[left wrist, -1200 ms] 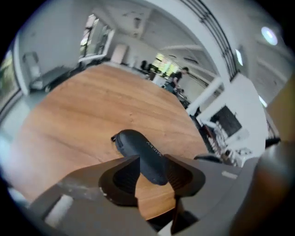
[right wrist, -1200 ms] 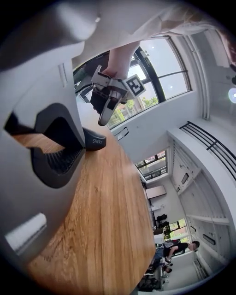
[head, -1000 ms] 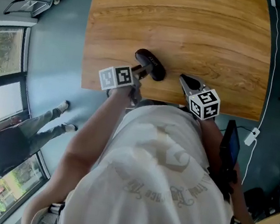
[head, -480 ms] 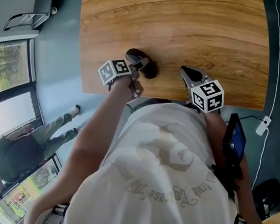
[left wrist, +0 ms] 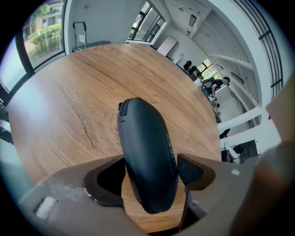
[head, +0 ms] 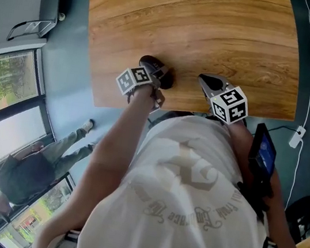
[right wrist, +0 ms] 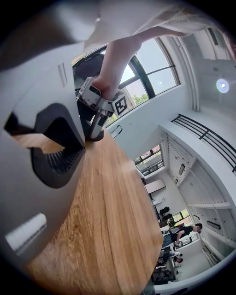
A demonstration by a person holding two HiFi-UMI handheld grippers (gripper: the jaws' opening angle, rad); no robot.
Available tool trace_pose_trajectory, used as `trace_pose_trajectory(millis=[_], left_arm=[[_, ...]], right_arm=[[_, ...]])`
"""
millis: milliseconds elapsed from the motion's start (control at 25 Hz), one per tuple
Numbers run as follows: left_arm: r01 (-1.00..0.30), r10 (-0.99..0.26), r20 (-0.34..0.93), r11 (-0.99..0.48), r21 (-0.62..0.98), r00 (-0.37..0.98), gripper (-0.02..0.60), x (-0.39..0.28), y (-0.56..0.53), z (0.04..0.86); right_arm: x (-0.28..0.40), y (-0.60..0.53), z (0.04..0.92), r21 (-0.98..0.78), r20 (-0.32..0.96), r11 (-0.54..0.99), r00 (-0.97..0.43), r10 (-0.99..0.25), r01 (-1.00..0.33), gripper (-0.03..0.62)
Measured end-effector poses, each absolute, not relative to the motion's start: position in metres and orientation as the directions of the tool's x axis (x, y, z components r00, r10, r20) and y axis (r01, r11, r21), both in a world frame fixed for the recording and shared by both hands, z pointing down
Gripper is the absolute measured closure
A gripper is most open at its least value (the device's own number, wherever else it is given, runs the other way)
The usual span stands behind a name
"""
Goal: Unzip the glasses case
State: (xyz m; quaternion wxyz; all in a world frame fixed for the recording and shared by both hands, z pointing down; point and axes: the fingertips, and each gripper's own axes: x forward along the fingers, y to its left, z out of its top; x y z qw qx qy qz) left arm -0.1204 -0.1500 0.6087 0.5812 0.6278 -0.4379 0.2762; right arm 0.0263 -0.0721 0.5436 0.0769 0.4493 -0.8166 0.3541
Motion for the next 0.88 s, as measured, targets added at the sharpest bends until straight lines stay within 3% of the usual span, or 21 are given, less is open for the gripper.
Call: trace_pose_trajectory(millis=[520,880], left_arm=[[-0.743,-0.306,0.715,0.031,0.668,0.629,0.260,-0.121,-0.148,0.603],[-0.515,-0.327,0.497,0.036,0.856,0.803,0.262,-0.093,-0.148,0.574]], right_arm=[[-0.011,-0.066,0.555,-0.471,0.495,0.469,-0.664,-0.560,-0.747,0.586],[-0.057,-0.053,0.559,-0.396,0.536,0.648,-0.737,-0.413,-0.651,0.567]])
